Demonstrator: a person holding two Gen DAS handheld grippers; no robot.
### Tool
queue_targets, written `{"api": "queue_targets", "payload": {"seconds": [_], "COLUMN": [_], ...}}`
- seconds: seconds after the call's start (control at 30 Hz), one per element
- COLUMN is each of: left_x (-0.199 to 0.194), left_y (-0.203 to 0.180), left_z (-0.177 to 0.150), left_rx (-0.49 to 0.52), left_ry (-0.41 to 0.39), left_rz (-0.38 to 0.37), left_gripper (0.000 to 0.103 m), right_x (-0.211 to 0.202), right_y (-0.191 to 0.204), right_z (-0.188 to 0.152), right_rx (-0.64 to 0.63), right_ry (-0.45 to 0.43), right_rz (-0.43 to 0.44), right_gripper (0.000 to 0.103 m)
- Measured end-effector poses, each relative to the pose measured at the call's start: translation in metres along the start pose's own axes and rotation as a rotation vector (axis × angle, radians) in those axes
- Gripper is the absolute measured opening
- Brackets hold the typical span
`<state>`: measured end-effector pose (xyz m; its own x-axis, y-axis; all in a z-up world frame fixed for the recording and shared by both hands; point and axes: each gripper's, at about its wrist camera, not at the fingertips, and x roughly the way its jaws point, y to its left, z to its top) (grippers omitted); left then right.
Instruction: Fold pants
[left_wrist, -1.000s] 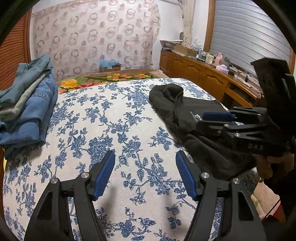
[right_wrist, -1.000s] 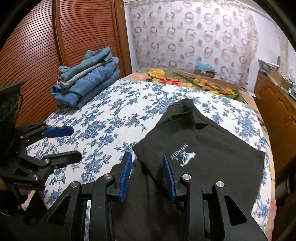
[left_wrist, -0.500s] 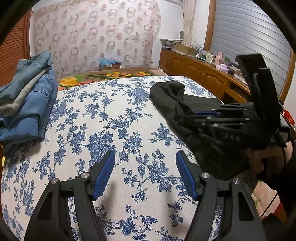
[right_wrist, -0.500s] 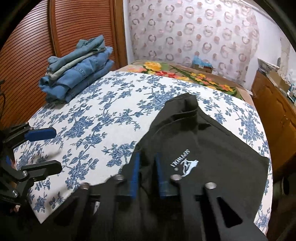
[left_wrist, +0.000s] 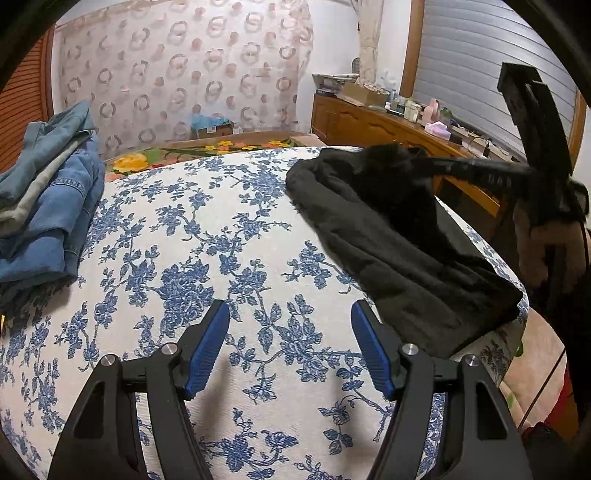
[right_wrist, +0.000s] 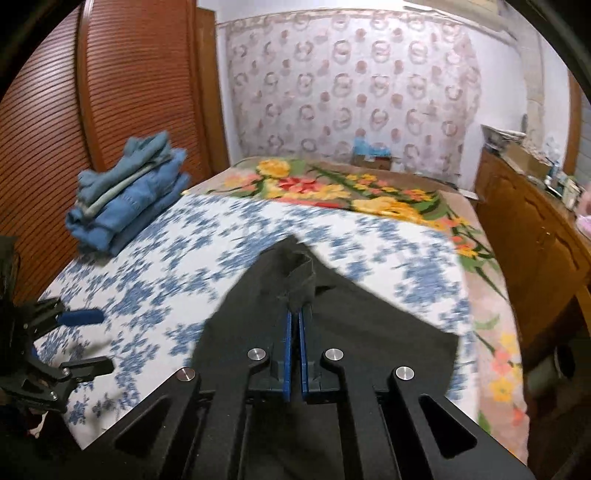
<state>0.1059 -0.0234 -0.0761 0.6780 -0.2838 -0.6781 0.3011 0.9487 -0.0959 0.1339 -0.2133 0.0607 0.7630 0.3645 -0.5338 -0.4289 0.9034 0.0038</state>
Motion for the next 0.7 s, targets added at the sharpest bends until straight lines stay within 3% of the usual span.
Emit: {"api": "queue_targets", "payload": {"seconds": [0.4, 0.7], "left_x": [0.003, 0.009], "left_y": [-0.011, -0.024], "left_z": [0.0, 0.014], "left_rx": [0.022, 0.049], "left_ry": [0.01, 0.005], "left_rz": [-0.008, -0.025], "left_gripper": [0.069, 0.069], "right_x": [0.004, 0.005], "right_y": [-0.061, -0.065], "right_z": [-0.005, -0.005], "right_rx": [0.104, 0.139], "right_ry": [0.038, 0.067], "right_rz": [-0.141, -0.206], "right_gripper": [0.003, 0.003]}}
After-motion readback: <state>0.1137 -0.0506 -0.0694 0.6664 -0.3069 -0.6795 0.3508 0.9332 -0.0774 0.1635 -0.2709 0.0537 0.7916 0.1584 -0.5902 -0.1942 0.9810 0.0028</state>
